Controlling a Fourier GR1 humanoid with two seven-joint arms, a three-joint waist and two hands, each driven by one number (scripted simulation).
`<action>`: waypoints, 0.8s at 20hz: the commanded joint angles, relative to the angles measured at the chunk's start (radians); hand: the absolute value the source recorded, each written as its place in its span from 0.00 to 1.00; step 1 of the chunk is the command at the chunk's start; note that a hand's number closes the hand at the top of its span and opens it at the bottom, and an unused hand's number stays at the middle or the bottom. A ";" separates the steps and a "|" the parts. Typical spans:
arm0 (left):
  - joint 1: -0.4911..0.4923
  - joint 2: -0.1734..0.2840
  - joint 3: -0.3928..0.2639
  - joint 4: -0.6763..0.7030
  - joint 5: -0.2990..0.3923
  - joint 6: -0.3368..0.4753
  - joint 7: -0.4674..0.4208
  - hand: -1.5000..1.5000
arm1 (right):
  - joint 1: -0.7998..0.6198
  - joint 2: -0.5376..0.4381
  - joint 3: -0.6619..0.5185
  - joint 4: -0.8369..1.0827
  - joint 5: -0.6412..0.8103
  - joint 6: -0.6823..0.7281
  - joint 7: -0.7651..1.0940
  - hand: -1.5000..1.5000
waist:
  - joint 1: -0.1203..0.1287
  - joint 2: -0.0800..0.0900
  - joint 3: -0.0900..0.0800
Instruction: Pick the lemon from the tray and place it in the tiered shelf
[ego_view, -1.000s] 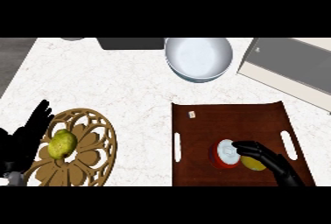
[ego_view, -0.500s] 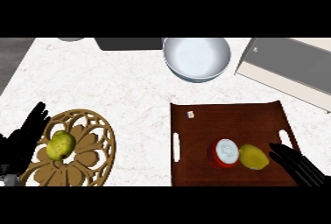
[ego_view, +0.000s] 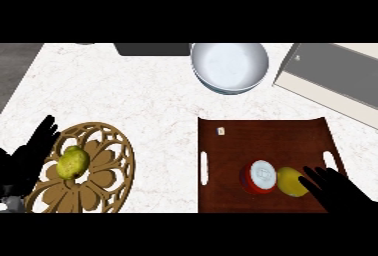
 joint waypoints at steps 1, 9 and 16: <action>-0.035 -0.019 -0.005 0.025 -0.016 0.000 -0.007 0.50 | -0.165 0.029 0.063 0.006 0.102 0.163 0.152 0.00 | 0.014 0.003 0.001; -0.034 -0.047 0.028 -0.051 -0.027 -0.002 0.078 0.50 | -0.237 0.156 0.088 0.191 0.215 0.186 0.070 0.00 | 0.000 0.000 0.003; -0.005 -0.078 0.054 -0.046 -0.073 -0.023 0.050 0.50 | -0.290 0.254 0.039 0.352 0.282 0.155 0.003 0.00 | 0.000 -0.001 0.003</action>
